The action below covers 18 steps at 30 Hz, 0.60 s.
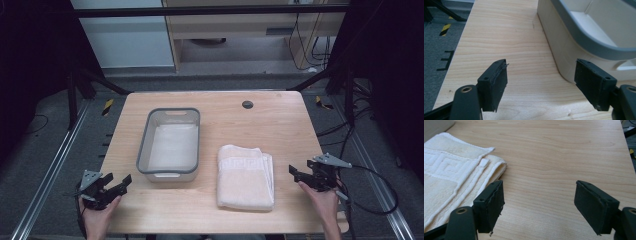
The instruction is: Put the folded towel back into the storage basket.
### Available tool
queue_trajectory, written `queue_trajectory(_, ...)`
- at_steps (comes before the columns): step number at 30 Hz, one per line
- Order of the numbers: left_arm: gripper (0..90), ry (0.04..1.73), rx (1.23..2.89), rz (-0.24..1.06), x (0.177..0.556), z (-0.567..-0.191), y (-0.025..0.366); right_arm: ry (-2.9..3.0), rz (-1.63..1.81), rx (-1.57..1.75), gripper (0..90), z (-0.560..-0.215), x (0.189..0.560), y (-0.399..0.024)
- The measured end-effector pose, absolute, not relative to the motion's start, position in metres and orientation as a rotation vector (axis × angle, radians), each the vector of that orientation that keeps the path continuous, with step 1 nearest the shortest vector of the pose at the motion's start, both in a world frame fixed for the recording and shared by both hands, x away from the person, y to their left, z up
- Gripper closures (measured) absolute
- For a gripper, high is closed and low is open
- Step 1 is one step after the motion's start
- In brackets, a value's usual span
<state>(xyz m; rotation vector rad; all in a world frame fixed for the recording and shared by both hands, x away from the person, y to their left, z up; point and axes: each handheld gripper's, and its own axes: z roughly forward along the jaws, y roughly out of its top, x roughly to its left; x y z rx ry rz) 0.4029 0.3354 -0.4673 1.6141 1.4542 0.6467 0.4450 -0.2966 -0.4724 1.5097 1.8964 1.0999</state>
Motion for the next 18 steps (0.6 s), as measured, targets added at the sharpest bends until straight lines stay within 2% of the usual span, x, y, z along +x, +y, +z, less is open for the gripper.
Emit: queue_trajectory(18,27.8,1.333,1.633,0.649,0.394,-0.450,0.310,1.954,1.159,1.431,22.4,-0.458,0.445,-0.290)
